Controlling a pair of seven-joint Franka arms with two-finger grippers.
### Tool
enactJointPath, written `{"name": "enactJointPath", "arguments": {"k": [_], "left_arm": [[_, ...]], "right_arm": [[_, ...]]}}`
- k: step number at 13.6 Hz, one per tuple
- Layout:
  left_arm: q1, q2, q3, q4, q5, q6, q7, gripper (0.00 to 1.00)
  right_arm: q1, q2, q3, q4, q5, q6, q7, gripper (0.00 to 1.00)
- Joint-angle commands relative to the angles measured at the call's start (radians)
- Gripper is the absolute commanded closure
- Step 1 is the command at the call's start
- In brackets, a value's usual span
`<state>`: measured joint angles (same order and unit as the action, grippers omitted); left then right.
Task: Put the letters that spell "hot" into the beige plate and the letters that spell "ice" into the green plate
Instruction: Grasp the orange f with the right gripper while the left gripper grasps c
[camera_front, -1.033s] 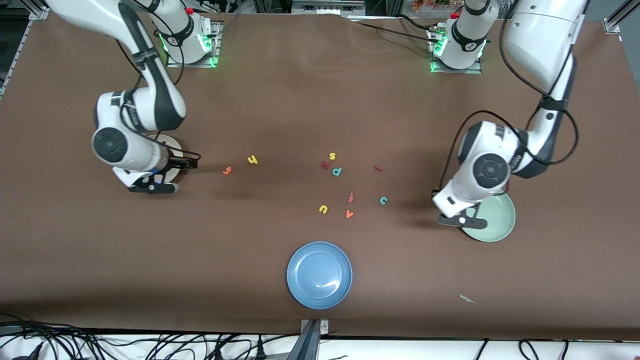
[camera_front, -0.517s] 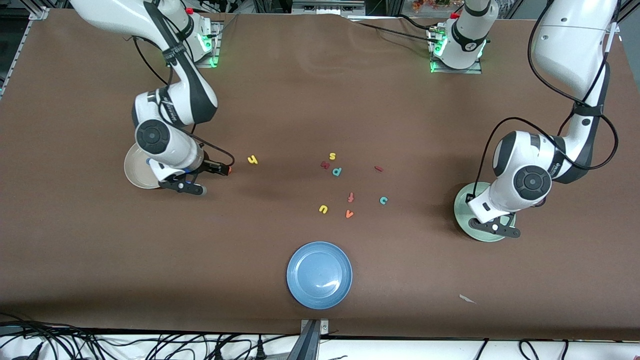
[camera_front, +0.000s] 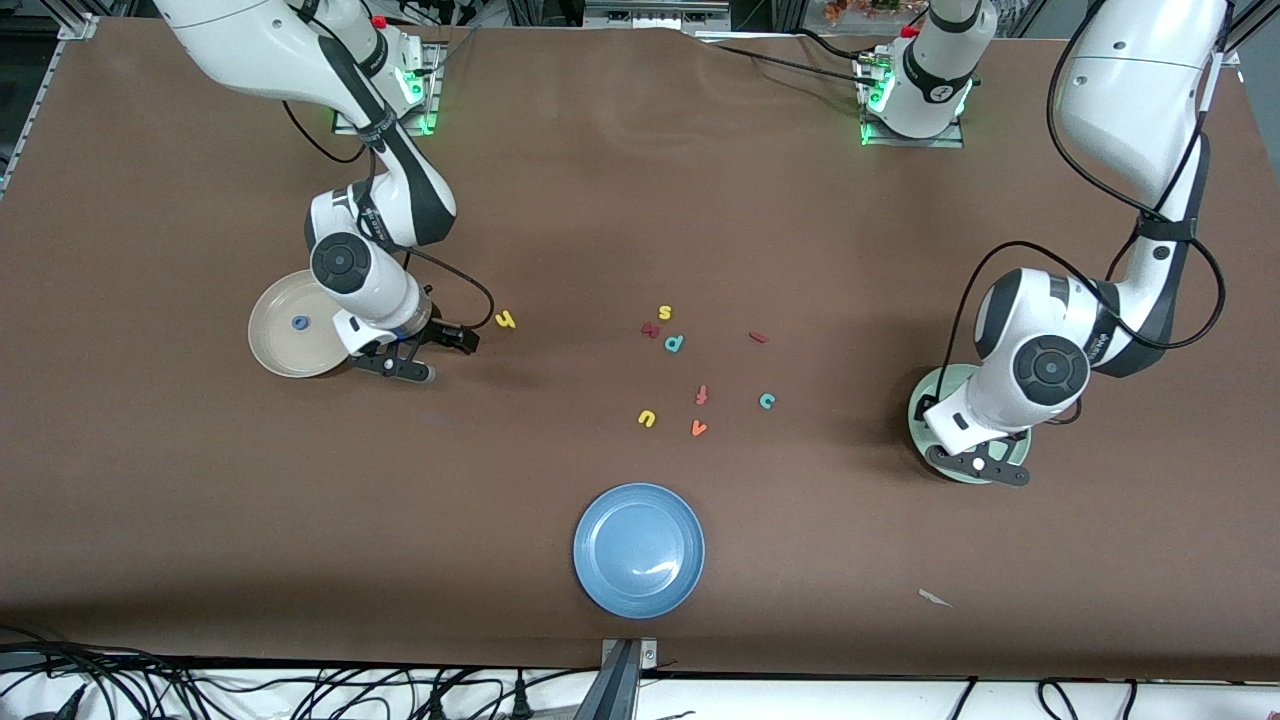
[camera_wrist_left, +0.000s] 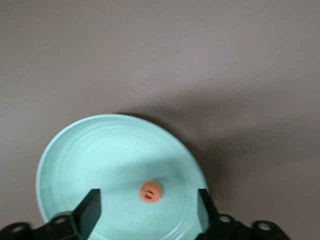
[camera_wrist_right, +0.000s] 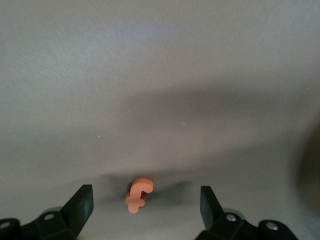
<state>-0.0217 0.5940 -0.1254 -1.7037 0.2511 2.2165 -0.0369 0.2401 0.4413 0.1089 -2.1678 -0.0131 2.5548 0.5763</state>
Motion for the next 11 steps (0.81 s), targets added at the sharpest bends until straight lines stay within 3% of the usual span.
{"name": "enactJointPath", "arguments": {"k": [1, 3, 4, 8, 11], "left_arm": [[-0.009, 0.001, -0.064, 0.007, -0.056, -0.023, -0.108, 0.00], [-0.009, 0.001, -0.130, -0.005, -0.082, -0.024, -0.228, 0.00], [-0.023, 0.006, -0.155, -0.004, -0.082, -0.023, -0.300, 0.00], [-0.113, 0.038, -0.160, 0.015, -0.075, -0.017, -0.449, 0.00], [-0.179, 0.098, -0.160, 0.062, -0.073, -0.012, -0.547, 0.00]], "right_arm": [[0.008, -0.003, 0.009, -0.010, 0.005, 0.013, 0.031, 0.11], [0.015, 0.004, 0.009, -0.010, 0.005, 0.013, 0.031, 0.23], [0.015, 0.007, 0.009, -0.010, 0.001, 0.018, 0.031, 0.24], [0.015, 0.007, 0.009, -0.012, -0.007, 0.021, 0.025, 0.31], [0.015, 0.007, 0.009, -0.012, -0.010, 0.021, 0.022, 0.41]]}}
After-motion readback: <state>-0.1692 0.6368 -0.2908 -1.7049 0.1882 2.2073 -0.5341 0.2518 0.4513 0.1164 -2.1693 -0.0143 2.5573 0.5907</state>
